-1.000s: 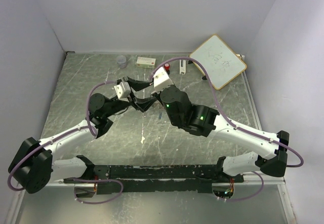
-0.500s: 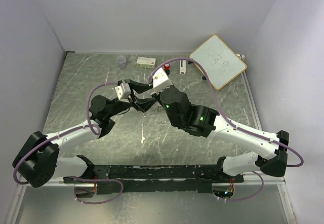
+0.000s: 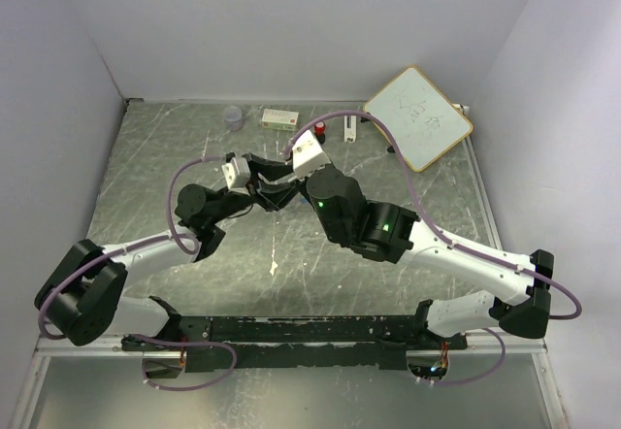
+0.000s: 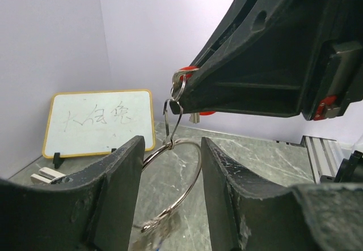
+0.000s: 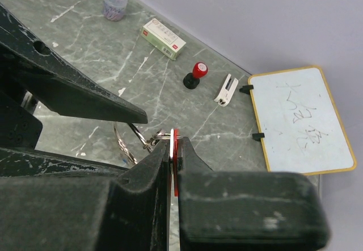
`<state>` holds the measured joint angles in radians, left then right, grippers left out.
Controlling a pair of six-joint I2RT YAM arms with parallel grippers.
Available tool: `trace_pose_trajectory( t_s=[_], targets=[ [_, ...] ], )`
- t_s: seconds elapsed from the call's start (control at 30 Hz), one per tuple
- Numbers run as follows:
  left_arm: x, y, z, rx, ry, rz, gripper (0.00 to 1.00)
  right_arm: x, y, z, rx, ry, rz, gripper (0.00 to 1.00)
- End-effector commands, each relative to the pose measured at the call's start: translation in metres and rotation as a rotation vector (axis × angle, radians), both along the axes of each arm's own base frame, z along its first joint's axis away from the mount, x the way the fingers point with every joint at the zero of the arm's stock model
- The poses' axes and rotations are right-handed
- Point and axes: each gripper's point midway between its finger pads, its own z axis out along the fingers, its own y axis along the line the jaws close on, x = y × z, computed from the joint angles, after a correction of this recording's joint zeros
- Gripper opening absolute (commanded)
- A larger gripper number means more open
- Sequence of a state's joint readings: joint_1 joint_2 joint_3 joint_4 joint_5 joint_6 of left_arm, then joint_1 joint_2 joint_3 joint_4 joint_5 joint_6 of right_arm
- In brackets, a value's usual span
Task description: Remove the keys from the keyring
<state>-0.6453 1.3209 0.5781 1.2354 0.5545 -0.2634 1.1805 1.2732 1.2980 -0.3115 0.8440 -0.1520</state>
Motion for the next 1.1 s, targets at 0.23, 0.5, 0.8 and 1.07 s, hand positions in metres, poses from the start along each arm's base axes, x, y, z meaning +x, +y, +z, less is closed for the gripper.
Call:
trace_pose_trajectory(
  t_s=[0.23, 0.5, 0.8, 1.07],
  targets=[
    [-0.005, -0.0044, 0.007, -0.058, -0.015, -0.047, 0.49, -0.0025, 0.0017, 0.0062, 0.03, -0.016, 0.007, 0.0],
    [-0.0094, -0.0066, 0.0101, -0.064, -0.029, -0.077, 0.51, -0.0032, 0.0015, 0.007, 0.035, -0.017, 0.009, 0.0],
    [-0.0117, -0.0075, 0.0098, -0.075, -0.002, -0.099, 0.49, -0.0029, 0.0032, 0.0052, 0.031, -0.015, 0.009, 0.0],
    [-0.0126, -0.0088, 0.0093, -0.086, 0.005, -0.114, 0.45, -0.0032, 0.0035, 0.0049, 0.034, -0.014, 0.01, 0.0]
  ],
)
